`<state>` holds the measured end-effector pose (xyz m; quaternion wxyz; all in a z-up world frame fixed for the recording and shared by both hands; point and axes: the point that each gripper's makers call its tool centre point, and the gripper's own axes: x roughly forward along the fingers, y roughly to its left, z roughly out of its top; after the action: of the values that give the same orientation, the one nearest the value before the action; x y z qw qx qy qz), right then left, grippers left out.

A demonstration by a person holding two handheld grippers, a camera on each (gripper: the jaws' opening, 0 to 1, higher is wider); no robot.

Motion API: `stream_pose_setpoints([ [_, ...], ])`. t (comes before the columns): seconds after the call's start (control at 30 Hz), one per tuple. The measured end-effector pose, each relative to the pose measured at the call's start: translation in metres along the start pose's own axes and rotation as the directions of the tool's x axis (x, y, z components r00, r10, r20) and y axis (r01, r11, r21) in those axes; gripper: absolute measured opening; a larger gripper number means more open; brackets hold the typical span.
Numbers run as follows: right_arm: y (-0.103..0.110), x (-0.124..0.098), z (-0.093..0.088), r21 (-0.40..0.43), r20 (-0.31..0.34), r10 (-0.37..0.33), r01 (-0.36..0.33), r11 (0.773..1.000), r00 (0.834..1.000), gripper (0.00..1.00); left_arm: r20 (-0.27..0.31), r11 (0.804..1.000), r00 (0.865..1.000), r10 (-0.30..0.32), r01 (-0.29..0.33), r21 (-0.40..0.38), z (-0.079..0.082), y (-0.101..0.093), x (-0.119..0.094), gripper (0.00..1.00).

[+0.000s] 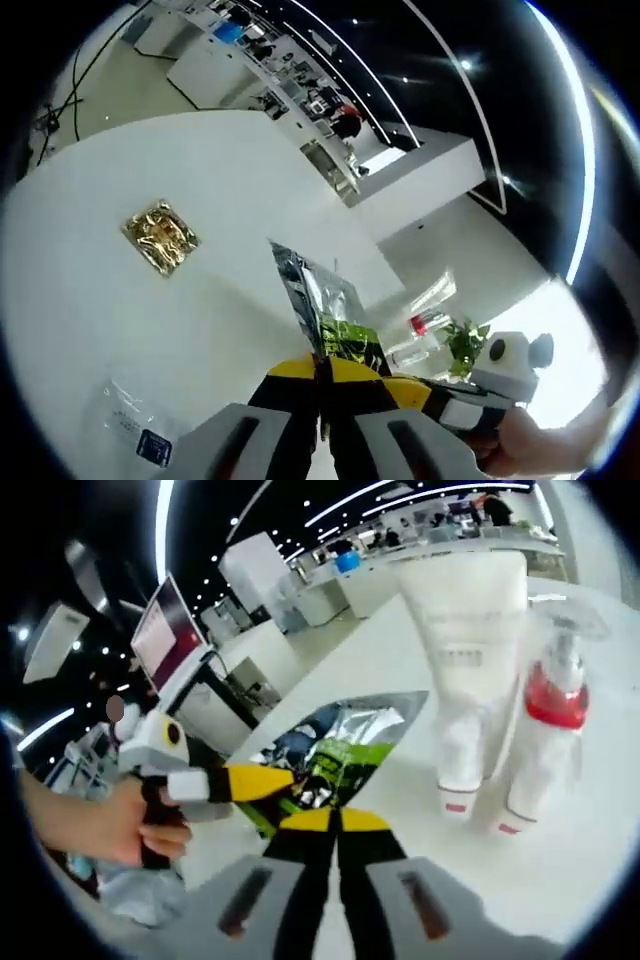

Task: Arrange the skincare products in the storage area until every visible bottle or jar stands upright without overlapping.

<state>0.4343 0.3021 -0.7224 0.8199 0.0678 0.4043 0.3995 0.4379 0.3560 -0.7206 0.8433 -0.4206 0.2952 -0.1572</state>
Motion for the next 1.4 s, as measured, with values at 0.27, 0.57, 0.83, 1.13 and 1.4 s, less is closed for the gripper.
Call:
stream_pose_setpoints([
  [0.27,-0.013,0.011,-0.009,0.002,-0.027,-0.029,0.029,1.0,0.999,0.02,-0.021,0.999,0.999,0.036,-0.035,0.019,-0.008,0.013,0.013,0.0],
  [0.57,-0.021,0.017,-0.016,0.016,-0.042,-0.042,0.043,0.999,0.998,0.02,-0.036,0.997,0.997,0.062,-0.061,0.042,-0.012,0.019,0.019,0.0],
  [0.83,-0.027,0.021,-0.02,0.011,-0.05,-0.071,0.072,0.997,0.996,0.03,-0.04,0.997,0.996,0.083,-0.083,0.008,-0.017,0.026,0.025,0.0],
  [1.13,-0.04,0.018,-0.032,-0.007,-0.072,-0.126,0.126,0.992,0.989,0.08,-0.043,0.995,0.994,0.101,-0.101,0.002,-0.022,0.03,0.032,0.0],
  [1.4,-0.043,0.008,-0.044,0.011,-0.086,-0.136,0.138,0.99,0.987,0.08,-0.053,0.993,0.992,0.114,-0.115,-0.011,-0.025,0.037,0.038,0.0],
])
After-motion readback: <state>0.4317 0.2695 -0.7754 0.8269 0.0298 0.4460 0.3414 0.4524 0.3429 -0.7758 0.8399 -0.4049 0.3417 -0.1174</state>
